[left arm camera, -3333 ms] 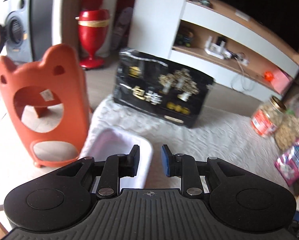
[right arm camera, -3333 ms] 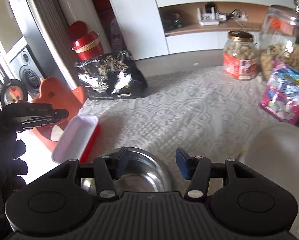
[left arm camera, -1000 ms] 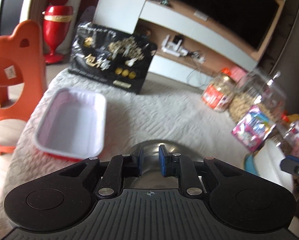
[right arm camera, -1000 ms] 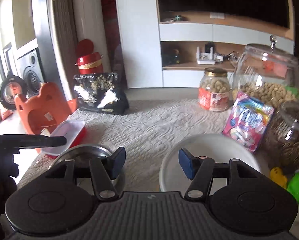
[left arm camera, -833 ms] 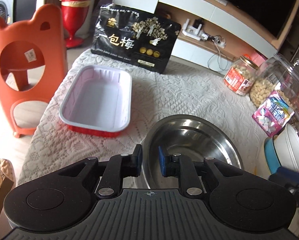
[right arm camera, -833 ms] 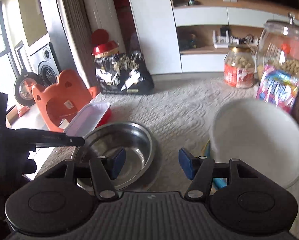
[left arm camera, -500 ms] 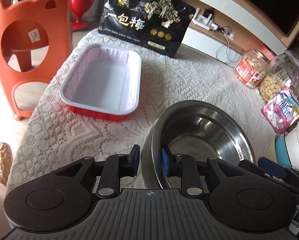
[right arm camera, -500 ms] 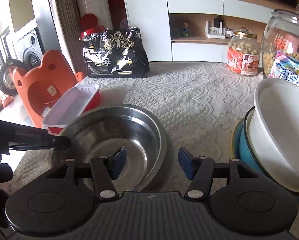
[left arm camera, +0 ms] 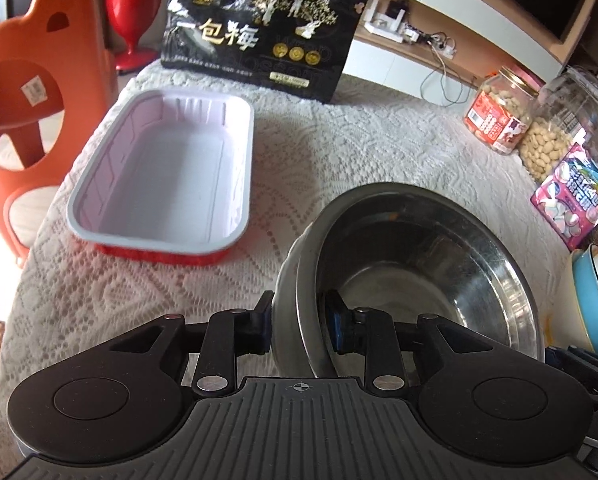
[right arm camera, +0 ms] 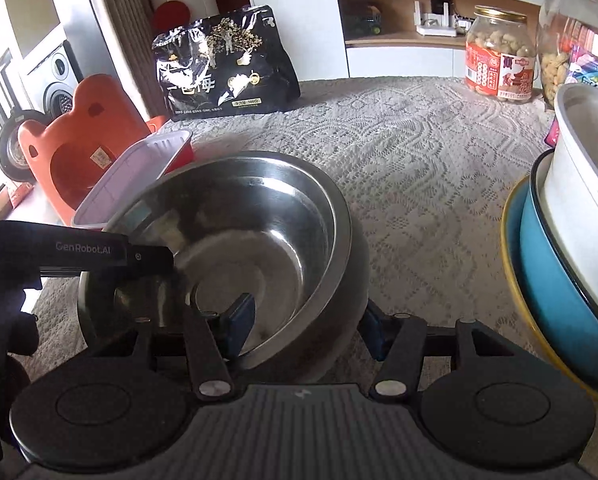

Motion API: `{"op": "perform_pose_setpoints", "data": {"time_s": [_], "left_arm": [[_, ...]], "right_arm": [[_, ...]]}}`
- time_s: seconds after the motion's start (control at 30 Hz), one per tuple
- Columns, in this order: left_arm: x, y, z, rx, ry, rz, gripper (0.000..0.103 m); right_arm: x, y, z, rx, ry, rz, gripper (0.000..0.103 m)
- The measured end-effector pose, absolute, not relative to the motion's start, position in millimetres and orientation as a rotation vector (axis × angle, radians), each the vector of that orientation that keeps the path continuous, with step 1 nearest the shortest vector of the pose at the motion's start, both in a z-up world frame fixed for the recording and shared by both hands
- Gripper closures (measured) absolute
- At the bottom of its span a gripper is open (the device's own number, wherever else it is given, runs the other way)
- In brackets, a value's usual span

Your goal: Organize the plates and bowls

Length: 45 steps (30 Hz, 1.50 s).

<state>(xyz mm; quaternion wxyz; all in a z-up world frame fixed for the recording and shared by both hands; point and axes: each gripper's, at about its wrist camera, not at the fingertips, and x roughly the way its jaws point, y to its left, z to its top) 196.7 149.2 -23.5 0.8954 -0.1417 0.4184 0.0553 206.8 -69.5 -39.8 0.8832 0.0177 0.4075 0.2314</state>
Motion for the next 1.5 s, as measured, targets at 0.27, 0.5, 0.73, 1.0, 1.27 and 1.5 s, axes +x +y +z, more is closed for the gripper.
{"op": "perform_pose_setpoints", "data": {"time_s": [0.27, 0.5, 0.73, 1.0, 1.27, 1.5], "left_arm": [[216, 147, -24, -0.242, 0.825, 0.073, 0.065], [211, 146, -37, -0.267, 0.858, 0.065, 0.065], [203, 144, -32, -0.281, 0.883, 0.107, 0.069], [169, 104, 15, -0.094, 0.79, 0.269, 0.084], [154, 58, 59, -0.067, 0.683, 0.217, 0.084], [171, 26, 90, -0.273, 0.617, -0.005, 0.084]], "right_arm": [[208, -72, -43, 0.063, 0.797, 0.475, 0.044], [203, -77, -48, 0.1, 0.769, 0.499, 0.042], [209, -92, -55, 0.22, 0.819, 0.556, 0.042], [188, -98, -38, 0.132, 0.719, 0.559, 0.042], [161, -142, 1, 0.202, 0.59, 0.582, 0.042], [180, -211, 89, 0.177, 0.402, 0.506, 0.041]]}}
